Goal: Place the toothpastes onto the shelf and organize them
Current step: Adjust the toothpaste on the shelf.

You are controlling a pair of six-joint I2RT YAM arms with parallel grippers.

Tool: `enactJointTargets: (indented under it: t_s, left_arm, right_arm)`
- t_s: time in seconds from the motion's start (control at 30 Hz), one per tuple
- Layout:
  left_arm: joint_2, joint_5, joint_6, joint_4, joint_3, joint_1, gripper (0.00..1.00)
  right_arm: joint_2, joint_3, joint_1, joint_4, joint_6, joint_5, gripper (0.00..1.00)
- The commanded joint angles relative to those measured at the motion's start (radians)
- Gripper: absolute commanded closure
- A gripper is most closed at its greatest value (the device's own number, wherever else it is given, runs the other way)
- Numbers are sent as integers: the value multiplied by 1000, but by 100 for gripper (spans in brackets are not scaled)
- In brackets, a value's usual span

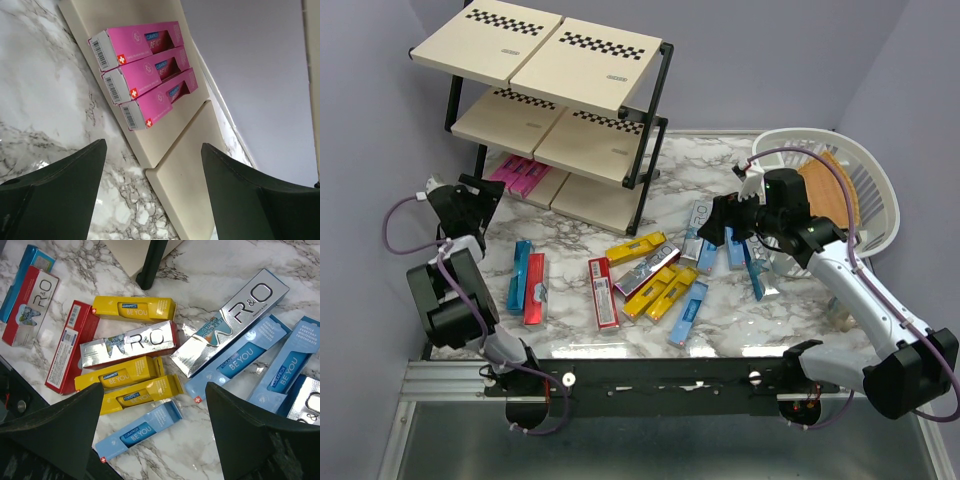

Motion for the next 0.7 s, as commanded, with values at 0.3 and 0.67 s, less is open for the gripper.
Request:
enactJointTargets:
  t_s: [0.3,0.67]
  left_arm:
    - [301,97,-166,66,237,8,14]
    - [380,94,-194,66,288,0,14]
  right_arm:
    - [12,-4,-3,-4,4,17,9]
    - [45,32,-5,-21,-7,22,9]
